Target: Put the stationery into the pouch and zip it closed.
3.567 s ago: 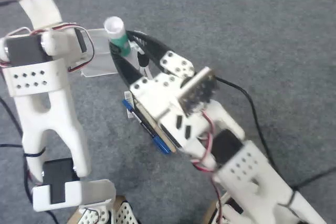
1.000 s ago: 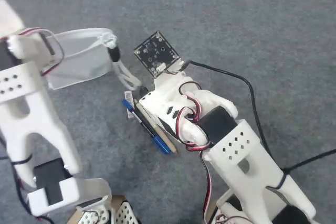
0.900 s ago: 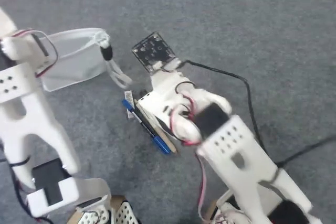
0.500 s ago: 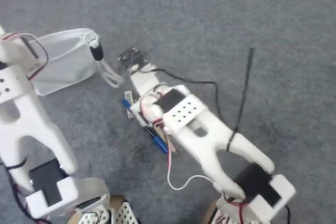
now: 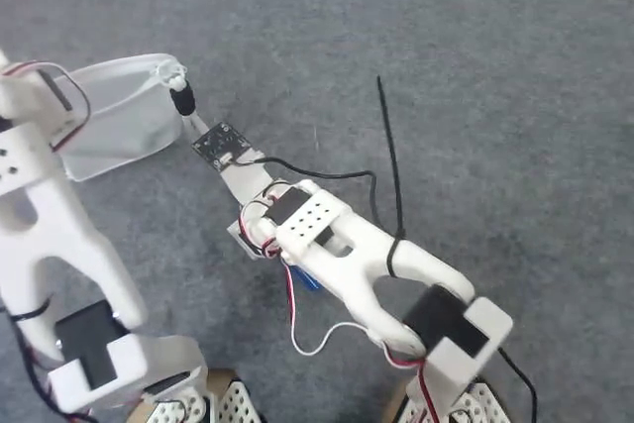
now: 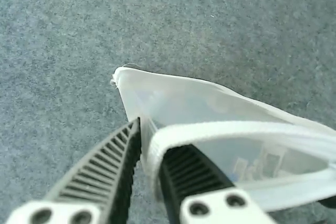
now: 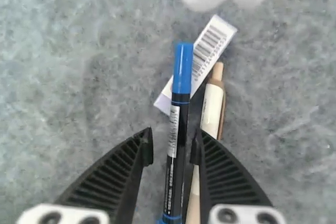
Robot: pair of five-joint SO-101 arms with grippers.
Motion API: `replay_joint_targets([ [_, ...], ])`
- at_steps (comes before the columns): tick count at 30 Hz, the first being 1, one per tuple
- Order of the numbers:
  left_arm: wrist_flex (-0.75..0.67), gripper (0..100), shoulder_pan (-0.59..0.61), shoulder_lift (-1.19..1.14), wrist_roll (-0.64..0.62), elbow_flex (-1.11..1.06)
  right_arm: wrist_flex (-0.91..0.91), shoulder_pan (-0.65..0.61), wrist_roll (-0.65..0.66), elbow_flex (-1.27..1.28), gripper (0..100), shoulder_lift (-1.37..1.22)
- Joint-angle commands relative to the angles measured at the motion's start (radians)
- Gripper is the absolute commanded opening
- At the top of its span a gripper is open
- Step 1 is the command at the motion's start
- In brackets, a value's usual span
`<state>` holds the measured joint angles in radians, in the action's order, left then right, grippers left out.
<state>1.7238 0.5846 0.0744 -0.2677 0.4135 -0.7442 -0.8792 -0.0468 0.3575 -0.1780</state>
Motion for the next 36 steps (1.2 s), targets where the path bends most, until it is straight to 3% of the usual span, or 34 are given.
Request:
replay_joint_targets([
  [1,0.021,1,0.006,0.015,-0.017,0.059,0.024,-0.008,-0.003,-0.063,11.6,0.001],
  [4,0.021,1,0.006,0.015,-0.017,0.059,0.016,-0.008,-0.003,-0.063,10.7,-0.005],
  [8,0.021,1,0.006,0.015,-0.017,0.059,0.015,-0.007,-0.003,-0.058,0.2,-0.001],
  [27,0.021,1,0.0,0.015,-0.021,0.061,-0.274,-0.002,-0.011,-0.054,0.6,0.286],
  [36,0.026,1,-0.11,0.017,-0.051,0.061,-0.165,0.111,-0.006,0.109,0.6,0.529],
])
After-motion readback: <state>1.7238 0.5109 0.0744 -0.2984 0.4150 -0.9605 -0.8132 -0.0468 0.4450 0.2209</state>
